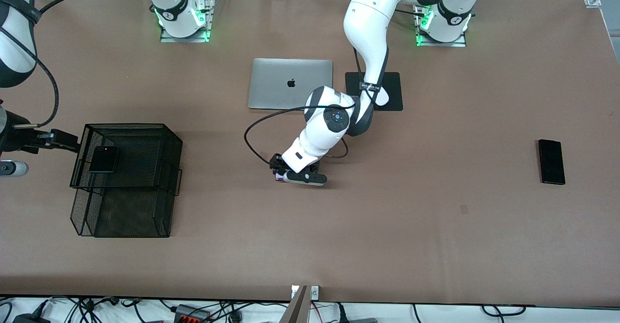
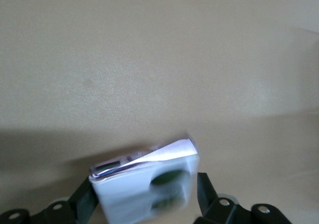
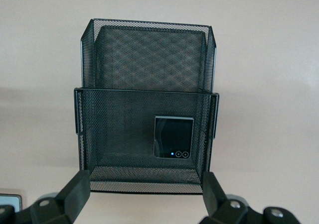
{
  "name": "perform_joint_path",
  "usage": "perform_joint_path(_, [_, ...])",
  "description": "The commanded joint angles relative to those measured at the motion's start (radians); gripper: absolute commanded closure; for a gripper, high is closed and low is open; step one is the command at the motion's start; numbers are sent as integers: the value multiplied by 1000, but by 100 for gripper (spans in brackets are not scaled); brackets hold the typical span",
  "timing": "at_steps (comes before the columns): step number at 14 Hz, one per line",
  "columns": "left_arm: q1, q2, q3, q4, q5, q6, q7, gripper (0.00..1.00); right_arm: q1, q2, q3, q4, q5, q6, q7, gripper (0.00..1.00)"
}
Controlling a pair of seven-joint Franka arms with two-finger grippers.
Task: Place phones with both arms
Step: 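Lower the white flip phone onto the table and open the left gripper, then reach the right gripper to the white phone while the left reaches the bar phone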
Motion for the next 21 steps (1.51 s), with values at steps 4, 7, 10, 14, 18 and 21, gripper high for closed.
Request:
perform_joint_path(4, [22,7,8,27,11,5,4,0,-1,-3,7,-1,0,-7,8,0])
perform_joint_path(7, [103,-74,-66,6,142,-5,6,0,4,-3,7,-3,3,-9,10,0])
perform_joint_path(10, [330,-289,-350,-172,465,-5,6,0,34,6,7,-3,1,-1,15,0])
perform_joint_path(14, [536,-439,-478,-296,558,-148,24,0,105,49,5,2,-6,10,15,0])
perform_joint_path(18, [696,-559,-501,-425,600,-302,187,0,191,100,5,-1,-11,36,10,0])
perform_joint_path(21, [778,-625,-501,-508,708,-337,196,0,263,158,11,-1,24,83,12,0])
